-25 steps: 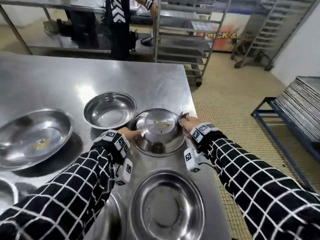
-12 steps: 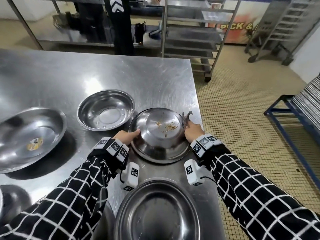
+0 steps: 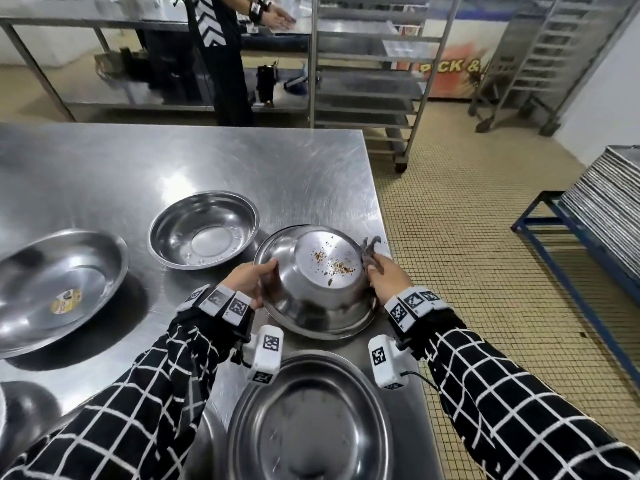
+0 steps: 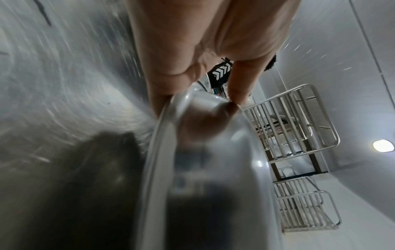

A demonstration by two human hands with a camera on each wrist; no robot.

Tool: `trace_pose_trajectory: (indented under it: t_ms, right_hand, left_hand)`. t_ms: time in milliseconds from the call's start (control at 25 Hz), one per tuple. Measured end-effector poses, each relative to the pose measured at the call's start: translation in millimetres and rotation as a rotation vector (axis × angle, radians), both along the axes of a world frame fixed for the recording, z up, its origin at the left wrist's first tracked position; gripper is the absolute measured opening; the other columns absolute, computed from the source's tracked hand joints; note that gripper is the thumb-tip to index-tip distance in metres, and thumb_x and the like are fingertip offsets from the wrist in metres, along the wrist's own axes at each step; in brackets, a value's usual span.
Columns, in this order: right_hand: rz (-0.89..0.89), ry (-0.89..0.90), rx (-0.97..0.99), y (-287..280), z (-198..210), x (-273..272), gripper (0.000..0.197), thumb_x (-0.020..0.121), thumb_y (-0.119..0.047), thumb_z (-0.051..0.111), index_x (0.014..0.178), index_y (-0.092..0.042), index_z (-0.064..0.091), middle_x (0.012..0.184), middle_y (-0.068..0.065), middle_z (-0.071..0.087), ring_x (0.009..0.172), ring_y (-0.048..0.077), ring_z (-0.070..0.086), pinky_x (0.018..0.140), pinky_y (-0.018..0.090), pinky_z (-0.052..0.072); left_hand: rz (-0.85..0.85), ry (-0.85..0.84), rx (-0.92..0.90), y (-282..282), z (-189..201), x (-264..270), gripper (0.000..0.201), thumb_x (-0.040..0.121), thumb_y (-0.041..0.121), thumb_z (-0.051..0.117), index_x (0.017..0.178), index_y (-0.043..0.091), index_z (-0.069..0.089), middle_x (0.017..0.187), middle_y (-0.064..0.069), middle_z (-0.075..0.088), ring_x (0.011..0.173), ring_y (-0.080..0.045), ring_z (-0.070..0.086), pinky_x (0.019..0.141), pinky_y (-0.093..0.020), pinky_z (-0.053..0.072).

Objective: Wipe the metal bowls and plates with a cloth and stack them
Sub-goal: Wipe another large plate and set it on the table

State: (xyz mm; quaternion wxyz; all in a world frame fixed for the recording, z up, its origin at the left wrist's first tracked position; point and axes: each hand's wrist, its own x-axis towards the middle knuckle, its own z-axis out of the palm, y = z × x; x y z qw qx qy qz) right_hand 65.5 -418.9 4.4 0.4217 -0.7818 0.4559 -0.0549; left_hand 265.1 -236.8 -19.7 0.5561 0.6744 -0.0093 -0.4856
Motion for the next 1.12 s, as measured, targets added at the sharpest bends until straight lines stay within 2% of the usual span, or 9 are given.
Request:
trace_pose_trajectory:
  t_ms: [160, 280, 400, 600, 680, 760, 920, 1000, 1120]
  right_hand:
    - [-0.042, -0.119, -0.05, 8, 34, -25, 0.031, 0.1, -0.026, 0.045, 0.129, -0.019, 0.053, 0.12, 0.002, 0.061, 0.104, 0.021, 0.057, 0.089, 0.031, 0.043]
    - [-0.086, -0.2, -0.102, 21, 60, -49, 0.029, 0.1, -0.027, 0.043, 0.124, -0.017, 0.056, 0.113, 0.005, 0.058, 0.097, 0.018, 0.053, 0.085, 0.031, 0.042]
    - [-0.202, -0.222, -0.147, 43, 83, -82, 0.035, 0.1, -0.035, 0.041, 0.129, -0.021, 0.053, 0.121, 0.009, 0.053, 0.106, 0.024, 0.053, 0.096, 0.039, 0.044]
    - [-0.403, -0.283, -0.233, 106, 124, -156, 0.035, 0.101, -0.029, 0.039, 0.13, -0.015, 0.053, 0.113, 0.006, 0.051, 0.097, 0.016, 0.045, 0.085, 0.024, 0.033]
    - [-0.489, -0.295, -0.271, 135, 135, -190, 0.034, 0.101, -0.028, 0.04, 0.129, -0.014, 0.053, 0.118, 0.009, 0.054, 0.097, 0.016, 0.045, 0.084, 0.024, 0.032]
    - [-0.585, -0.307, -0.299, 165, 139, -223, 0.032, 0.101, -0.026, 0.041, 0.128, -0.014, 0.054, 0.115, 0.006, 0.055, 0.098, 0.014, 0.045, 0.085, 0.023, 0.032]
    - [-0.769, -0.366, -0.302, 218, 134, -280, 0.032, 0.099, -0.025, 0.044, 0.128, -0.02, 0.055, 0.11, -0.003, 0.056, 0.108, 0.016, 0.051, 0.093, 0.028, 0.037]
    - [-0.859, -0.379, -0.309, 244, 127, -308, 0.03, 0.098, -0.025, 0.046, 0.126, -0.022, 0.057, 0.109, -0.005, 0.058, 0.11, 0.018, 0.053, 0.096, 0.032, 0.04]
    - [-0.952, -0.349, -0.351, 276, 120, -344, 0.029, 0.099, -0.023, 0.044, 0.124, -0.021, 0.058, 0.105, -0.006, 0.055, 0.102, 0.013, 0.049, 0.087, 0.025, 0.034]
  left_hand:
    - [0.028, 0.002, -0.072, 8, 33, -22, 0.086, 0.033, 0.048, 0.095, 0.095, 0.0, 0.06, 0.088, -0.02, 0.061, 0.075, -0.03, 0.057, 0.093, -0.057, 0.045]
    - [0.017, 0.042, -0.192, 21, 67, -52, 0.033, 0.087, 0.03, 0.064, 0.093, -0.003, 0.061, 0.067, -0.013, 0.069, 0.057, -0.029, 0.066, 0.064, -0.045, 0.058]
    - [-0.023, 0.036, -0.289, 29, 84, -73, 0.053, 0.079, 0.031, 0.069, 0.111, -0.01, 0.058, 0.08, -0.017, 0.068, 0.069, -0.033, 0.064, 0.078, -0.058, 0.053]
    - [-0.049, 0.115, -0.449, 50, 112, -127, 0.017, 0.089, 0.02, 0.063, 0.084, 0.004, 0.06, 0.063, -0.004, 0.06, 0.061, -0.016, 0.056, 0.077, -0.035, 0.05]
    - [-0.122, 0.071, -0.458, 61, 125, -155, 0.024, 0.09, 0.019, 0.062, 0.07, 0.006, 0.058, 0.055, -0.004, 0.057, 0.047, -0.013, 0.055, 0.056, -0.027, 0.052]
    - [-0.198, 0.066, -0.468, 73, 129, -184, 0.027, 0.088, 0.022, 0.064, 0.066, 0.009, 0.058, 0.057, -0.005, 0.058, 0.049, -0.016, 0.055, 0.055, -0.03, 0.051]
    - [-0.319, 0.063, -0.519, 91, 127, -233, 0.019, 0.076, 0.026, 0.073, 0.075, 0.008, 0.066, 0.067, -0.007, 0.063, 0.058, -0.021, 0.06, 0.064, -0.04, 0.051]
    - [-0.33, 0.083, -0.504, 93, 121, -255, 0.041, 0.073, 0.022, 0.077, 0.106, 0.007, 0.058, 0.08, -0.011, 0.067, 0.065, -0.021, 0.067, 0.066, -0.04, 0.054]
    - [-0.444, 0.118, -0.476, 90, 109, -292, 0.069, 0.069, 0.03, 0.082, 0.125, 0.007, 0.047, 0.111, -0.021, 0.065, 0.093, -0.034, 0.068, 0.082, -0.05, 0.054]
